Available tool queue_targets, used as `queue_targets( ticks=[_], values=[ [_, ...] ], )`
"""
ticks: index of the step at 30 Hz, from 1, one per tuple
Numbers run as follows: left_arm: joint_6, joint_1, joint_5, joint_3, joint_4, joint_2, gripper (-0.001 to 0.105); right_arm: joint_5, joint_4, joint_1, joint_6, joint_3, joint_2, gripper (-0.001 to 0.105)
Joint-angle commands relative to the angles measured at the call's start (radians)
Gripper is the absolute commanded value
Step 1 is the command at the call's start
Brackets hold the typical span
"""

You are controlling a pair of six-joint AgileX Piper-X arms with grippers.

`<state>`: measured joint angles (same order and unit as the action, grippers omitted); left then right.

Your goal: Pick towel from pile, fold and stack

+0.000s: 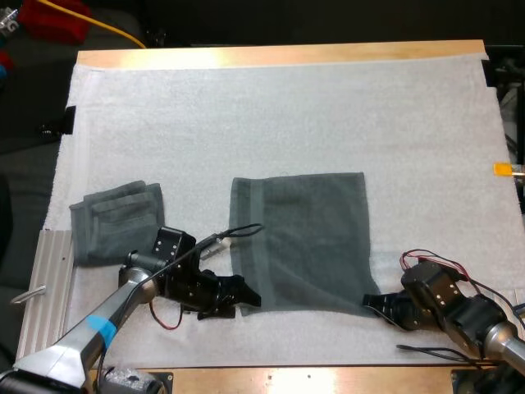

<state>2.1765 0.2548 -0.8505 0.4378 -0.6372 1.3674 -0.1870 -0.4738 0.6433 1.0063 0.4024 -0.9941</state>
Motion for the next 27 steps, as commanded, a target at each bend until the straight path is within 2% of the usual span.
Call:
queue_targets(
  ticks=[1, 7, 12, 17, 19, 25, 27],
  values=[
    [-0.001, 0.007, 0.023, -0.01, 0.032, 0.029, 0.07, 0.006, -0.033, 0.0, 0.007, 0.002, 0.003, 0.001],
    [0.001, 0.023, -0.004, -0.002, 0.034, 0.062, 0.07, 0.006, -0.033, 0.0, 0.007, 0.002, 0.003, 0.001],
    [0.055, 0.098, 0.012, 0.002, 0.08, 0.062, 0.07, 0.006, -0.033, 0.0, 0.007, 0.002, 0.003, 0.001],
    [0.072, 0.109, 0.03, 0.002, 0.087, 0.063, 0.069, 0.003, -0.033, 0.0, 0.007, 0.002, 0.003, 0.001],
    [0.072, 0.109, 0.036, 0.002, 0.087, 0.063, 0.065, 0.003, -0.033, 0.0, 0.007, 0.002, 0.003, 0.001],
    [0.085, 0.109, 0.068, 0.002, 0.085, 0.063, 0.04, 0.003, -0.033, 0.0, 0.007, 0.002, 0.003, 0.001],
    [0.086, 0.109, 0.104, 0.002, 0.074, 0.063, 0.028, 0.003, -0.033, 0.0, 0.007, 0.002, 0.003, 0.001]
  ],
)
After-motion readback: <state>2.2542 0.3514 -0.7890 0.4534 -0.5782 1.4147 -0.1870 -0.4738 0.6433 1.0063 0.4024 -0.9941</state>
